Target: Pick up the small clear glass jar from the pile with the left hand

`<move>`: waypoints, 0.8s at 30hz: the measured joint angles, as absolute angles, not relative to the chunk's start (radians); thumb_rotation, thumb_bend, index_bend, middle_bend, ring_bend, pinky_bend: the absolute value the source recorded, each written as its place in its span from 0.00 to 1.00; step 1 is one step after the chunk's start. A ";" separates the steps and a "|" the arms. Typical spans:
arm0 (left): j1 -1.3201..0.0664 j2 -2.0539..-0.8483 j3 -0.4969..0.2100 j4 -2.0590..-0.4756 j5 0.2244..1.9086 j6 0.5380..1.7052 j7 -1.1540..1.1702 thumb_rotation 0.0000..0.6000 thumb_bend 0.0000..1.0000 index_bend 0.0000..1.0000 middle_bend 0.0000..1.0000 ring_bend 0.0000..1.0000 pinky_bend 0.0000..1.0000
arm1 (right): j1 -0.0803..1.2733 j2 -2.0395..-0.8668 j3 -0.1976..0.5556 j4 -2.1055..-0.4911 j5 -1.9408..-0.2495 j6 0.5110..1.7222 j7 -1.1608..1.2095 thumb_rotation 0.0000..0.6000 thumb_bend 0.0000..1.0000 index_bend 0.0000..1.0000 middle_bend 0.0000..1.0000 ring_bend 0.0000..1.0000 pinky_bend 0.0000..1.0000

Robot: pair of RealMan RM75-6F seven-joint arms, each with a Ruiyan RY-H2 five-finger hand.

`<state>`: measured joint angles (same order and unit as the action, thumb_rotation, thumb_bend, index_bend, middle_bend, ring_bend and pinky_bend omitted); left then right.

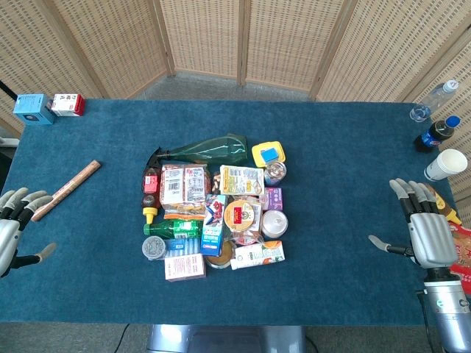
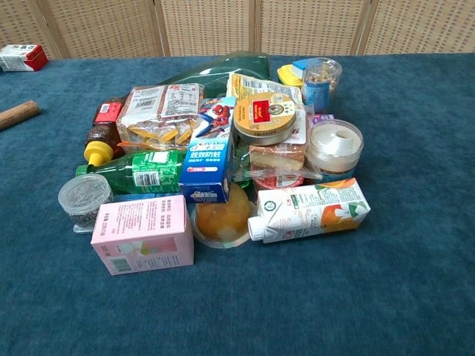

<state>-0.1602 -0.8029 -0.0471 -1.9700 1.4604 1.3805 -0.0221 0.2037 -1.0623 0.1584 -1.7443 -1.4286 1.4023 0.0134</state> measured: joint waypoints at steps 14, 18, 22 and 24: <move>-0.188 -0.789 -0.039 -1.965 1.499 1.330 -0.062 1.00 0.27 0.16 0.18 0.00 0.00 | 0.194 -1.058 0.158 -1.745 -1.428 1.423 0.021 0.80 0.11 0.02 0.10 0.00 0.00; -0.208 -0.777 -0.037 -1.967 1.512 1.294 -0.063 1.00 0.27 0.27 0.13 0.00 0.00 | 0.196 -1.058 0.157 -1.745 -1.424 1.416 0.020 0.80 0.11 0.02 0.10 0.00 0.00; -0.239 -0.767 -0.032 -1.968 1.527 1.236 -0.066 1.00 0.28 0.39 0.08 0.00 0.00 | 0.201 -1.057 0.162 -1.752 -1.423 1.415 0.012 0.80 0.11 0.02 0.10 0.00 0.00; -0.256 -0.770 -0.032 -1.967 1.529 1.210 -0.062 1.00 0.28 0.38 0.07 0.00 0.00 | 0.203 -1.055 0.164 -1.755 -1.421 1.413 0.007 0.80 0.11 0.02 0.10 0.00 0.00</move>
<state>-0.2564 -0.7704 -0.0321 -1.9668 1.5292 1.2101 -0.0623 0.2029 -1.0548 0.1637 -1.7549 -1.4207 1.4133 0.0072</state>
